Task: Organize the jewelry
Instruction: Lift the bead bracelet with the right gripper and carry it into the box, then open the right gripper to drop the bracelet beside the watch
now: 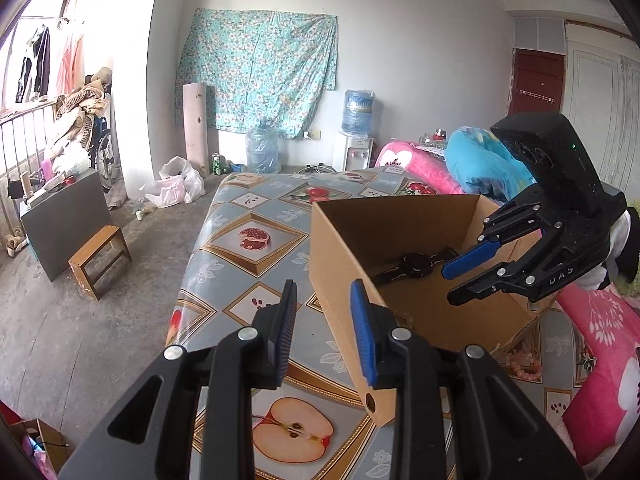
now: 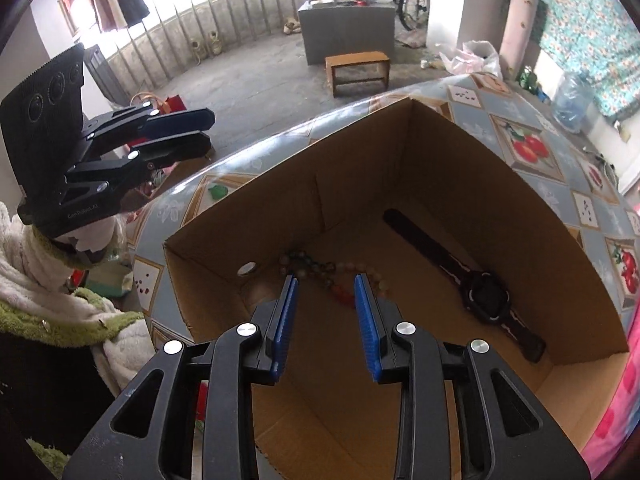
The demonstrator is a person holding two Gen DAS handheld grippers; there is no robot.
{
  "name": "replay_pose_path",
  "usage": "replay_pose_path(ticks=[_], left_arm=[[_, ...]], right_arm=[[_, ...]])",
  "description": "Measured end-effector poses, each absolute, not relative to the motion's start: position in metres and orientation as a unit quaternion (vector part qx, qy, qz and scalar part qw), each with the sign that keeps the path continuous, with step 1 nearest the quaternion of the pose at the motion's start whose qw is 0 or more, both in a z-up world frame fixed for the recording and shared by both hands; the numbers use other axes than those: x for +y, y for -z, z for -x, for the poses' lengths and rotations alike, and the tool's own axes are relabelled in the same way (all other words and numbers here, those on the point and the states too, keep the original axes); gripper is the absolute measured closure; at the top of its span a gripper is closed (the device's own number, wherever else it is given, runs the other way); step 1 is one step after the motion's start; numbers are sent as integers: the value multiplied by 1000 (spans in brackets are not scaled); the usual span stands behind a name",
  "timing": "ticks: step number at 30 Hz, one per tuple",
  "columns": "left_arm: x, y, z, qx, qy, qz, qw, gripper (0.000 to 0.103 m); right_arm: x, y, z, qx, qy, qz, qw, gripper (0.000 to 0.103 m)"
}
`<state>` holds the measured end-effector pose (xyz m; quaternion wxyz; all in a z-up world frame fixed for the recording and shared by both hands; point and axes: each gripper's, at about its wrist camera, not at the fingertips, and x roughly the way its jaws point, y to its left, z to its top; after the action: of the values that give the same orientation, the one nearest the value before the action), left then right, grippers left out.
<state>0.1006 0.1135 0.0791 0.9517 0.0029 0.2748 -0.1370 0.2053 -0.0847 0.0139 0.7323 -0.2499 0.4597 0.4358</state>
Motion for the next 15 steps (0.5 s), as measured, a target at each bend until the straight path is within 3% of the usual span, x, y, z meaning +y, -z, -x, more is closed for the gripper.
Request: replay_pose_path(ticks=[6,15], left_arm=[[137,-62,-102,287,106,4,952,75],[169,-44,-116,304,72,48,949,75]], right_arm=[[-59,37,-224,494,-437,346,667,75],[-50,68,-229,473,-453,408,636,75]])
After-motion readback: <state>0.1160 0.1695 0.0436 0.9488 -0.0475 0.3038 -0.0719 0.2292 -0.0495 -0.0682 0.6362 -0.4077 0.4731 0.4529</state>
